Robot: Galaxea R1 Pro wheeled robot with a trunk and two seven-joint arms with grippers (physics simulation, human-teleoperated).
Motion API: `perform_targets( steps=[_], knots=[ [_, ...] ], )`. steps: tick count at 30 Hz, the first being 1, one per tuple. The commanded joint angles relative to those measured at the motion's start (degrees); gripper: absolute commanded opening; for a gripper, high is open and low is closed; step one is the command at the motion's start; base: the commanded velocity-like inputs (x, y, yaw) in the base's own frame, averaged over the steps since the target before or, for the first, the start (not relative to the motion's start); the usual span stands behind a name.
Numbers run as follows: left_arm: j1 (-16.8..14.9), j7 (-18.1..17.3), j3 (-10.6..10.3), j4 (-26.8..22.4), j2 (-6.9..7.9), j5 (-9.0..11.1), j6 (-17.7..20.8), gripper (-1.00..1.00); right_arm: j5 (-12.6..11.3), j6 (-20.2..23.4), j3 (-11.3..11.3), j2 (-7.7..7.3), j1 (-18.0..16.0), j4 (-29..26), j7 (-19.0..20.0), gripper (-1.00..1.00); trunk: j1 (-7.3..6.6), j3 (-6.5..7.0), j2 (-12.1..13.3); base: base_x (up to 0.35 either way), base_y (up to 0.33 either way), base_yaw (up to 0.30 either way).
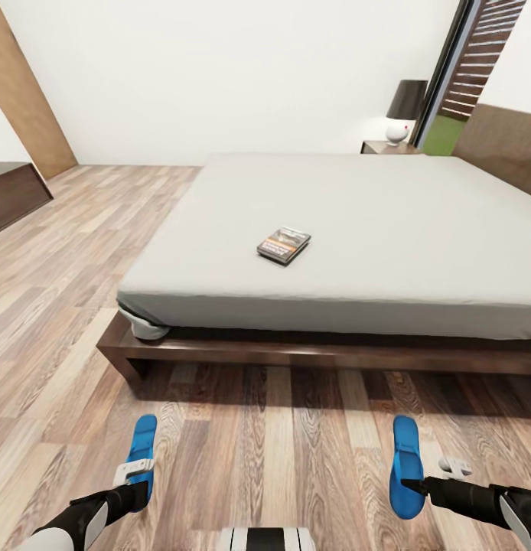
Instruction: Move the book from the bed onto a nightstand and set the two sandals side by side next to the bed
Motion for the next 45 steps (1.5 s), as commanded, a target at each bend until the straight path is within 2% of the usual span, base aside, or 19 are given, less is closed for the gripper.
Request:
perform_targets(
  steps=[1, 12, 36, 39, 40, 43, 45],
  knots=[
    [0.0, -0.4, 0.5, -0.1, -0.04, -0.2, 0.4, -1.0, 0.0, 0.7, -0.5, 0.04, 0.0, 0.0, 0.5, -1.0, 0.01, -0.27, 0.0, 0.0, 0.0, 0.0],
    [0.0, -0.4, 0.5, -0.2, -0.06, -0.2, 0.4, -1.0, 0.0, 0.6, -0.5, 0.09, 0.0, 0.0, 0.5, -1.0, 0.29, -2.71, -0.2, 0.0, 0.0, 0.0],
    [0.0, -0.5, 0.2, -0.2, -0.03, -0.4, 0.0, -1.0, 0.1, 0.6, -0.5, 0.12, 0.0, -0.1, 0.4, -1.0, 0.29, -2.71, -0.2, 0.056, 0.0, 0.0],
    [0.0, -0.5, -1.7, -0.2, 0.04, -0.4, 0.1, -1.0, 0.1, 0.6, -0.5, 0.12, 0.0, 0.0, 0.4, -1.0, 0.29, -2.71, -0.2, 0.0, 0.0, 0.0],
    [0.0, -0.5, -3.4, -0.2, 0.08, -0.4, 0.1, -1.0, 0.1, 0.6, -0.5, 0.12, 0.0, 0.0, 0.4, -1.0, 0.29, -2.71, -0.2, 0.0, 0.0, 0.0],
    [0.0, -0.5, -6.8, -0.2, 0.16, -0.4, 0.1, -1.0, 0.1, 0.6, -0.5, 0.12, 0.0, -0.1, 0.4, -1.0, 0.29, -2.71, -0.2, 0.0, 0.0, 0.0],
    [0.0, -0.5, -7.5, -0.2, 0.19, -0.3, 0.1, -1.0, 0.1, 0.6, -0.5, 0.12, 0.0, -0.1, 0.4, -1.0, 0.29, -2.71, -0.2, 0.0, 0.0, 0.0]
  ],
)
